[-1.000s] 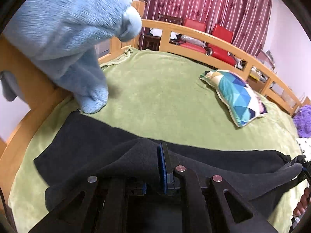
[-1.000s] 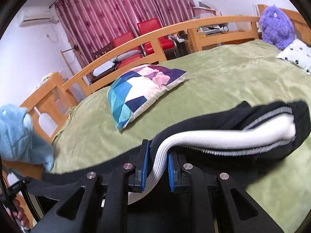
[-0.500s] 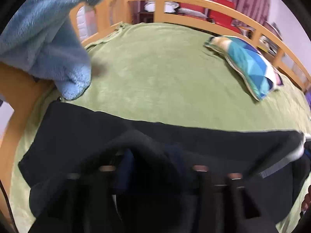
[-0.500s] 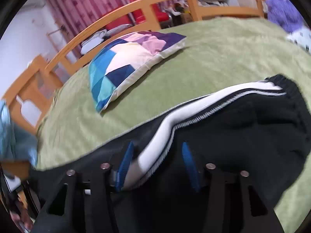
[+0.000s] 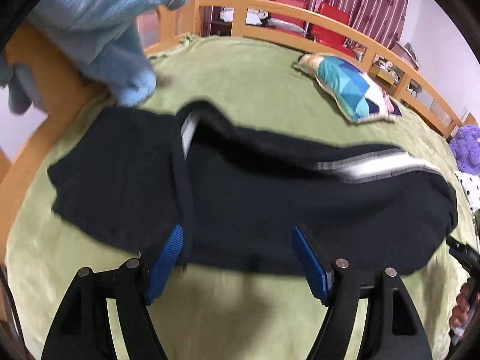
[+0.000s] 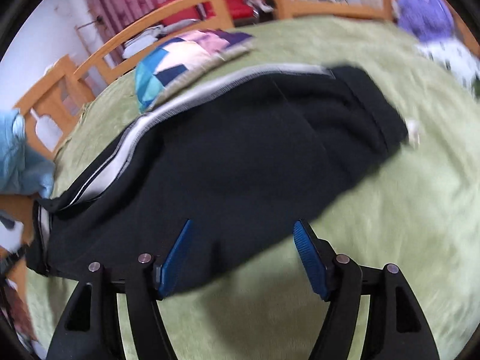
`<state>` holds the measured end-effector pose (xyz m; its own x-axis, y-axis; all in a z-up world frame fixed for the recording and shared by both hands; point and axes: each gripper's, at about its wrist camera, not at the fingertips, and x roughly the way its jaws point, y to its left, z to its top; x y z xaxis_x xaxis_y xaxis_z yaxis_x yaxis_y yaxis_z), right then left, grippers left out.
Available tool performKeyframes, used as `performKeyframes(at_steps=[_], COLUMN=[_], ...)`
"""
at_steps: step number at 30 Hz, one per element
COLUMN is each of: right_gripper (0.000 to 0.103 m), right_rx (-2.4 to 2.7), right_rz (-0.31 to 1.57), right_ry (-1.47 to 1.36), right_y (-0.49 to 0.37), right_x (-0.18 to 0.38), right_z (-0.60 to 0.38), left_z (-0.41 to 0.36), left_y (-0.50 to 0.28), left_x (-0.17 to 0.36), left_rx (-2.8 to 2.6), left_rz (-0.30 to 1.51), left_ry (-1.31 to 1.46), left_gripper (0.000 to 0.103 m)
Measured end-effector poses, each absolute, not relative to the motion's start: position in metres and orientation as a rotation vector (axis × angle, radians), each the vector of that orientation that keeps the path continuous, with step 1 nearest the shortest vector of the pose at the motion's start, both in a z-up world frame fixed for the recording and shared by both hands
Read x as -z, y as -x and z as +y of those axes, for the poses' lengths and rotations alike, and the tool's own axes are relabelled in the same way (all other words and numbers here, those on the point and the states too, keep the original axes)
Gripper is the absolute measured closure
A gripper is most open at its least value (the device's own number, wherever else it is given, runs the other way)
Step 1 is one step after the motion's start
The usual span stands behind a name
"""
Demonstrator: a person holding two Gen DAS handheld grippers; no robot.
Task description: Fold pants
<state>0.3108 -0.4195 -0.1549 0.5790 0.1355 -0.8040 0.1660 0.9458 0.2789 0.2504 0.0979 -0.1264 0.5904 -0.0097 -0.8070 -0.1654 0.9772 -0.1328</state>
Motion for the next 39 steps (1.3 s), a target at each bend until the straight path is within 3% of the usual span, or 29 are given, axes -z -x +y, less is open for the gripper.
performKeyframes(at_steps=[13,21,23,24,26,27,30,39], right_gripper=[0.034,0.028,0.034,0.047,0.073,0.080,0.086,0.088], right_rx=[0.021,0.061,0.091,0.111,0.147,0.133,0.110,0.151], right_rz=[0.944,0.857,0.843,0.843,0.843,0.831,0.795,0.793], right_ry=[-0.620,-0.710,-0.713,-0.706,-0.685,-0.705,-0.771,-0.715], right_y=[-0.337,-0.364,-0.371,-0.373,-0.373,-0.369,-0.351,-0.259], right_x=[0.218,0.226,0.225,0.225,0.222,0.220,0.210,0.161], right_z=[-0.465,-0.476,-0.477,-0.476,-0.477,-0.480,-0.491,-0.517], left_z=[0.128,0.140,0.136,0.132,0.126,0.125,0.121,0.074], left_y=[-0.248,-0.286,-0.297,-0.301,-0.303,-0.302,-0.290,-0.207], left_x=[0.211,0.221,0.221,0.219,0.215,0.214,0.205,0.192], left_rx=[-0.017,-0.091,-0.128,-0.153,-0.180,-0.159,-0.117,-0.044], left_rz=[1.000,0.931,0.948,0.956,0.955,0.949,0.952,1.020], left_ry=[0.589,0.721,0.697,0.670,0.621,0.615,0.584,0.576], left_gripper=[0.030,0.030,0.031,0.035,0.082,0.086,0.091,0.093])
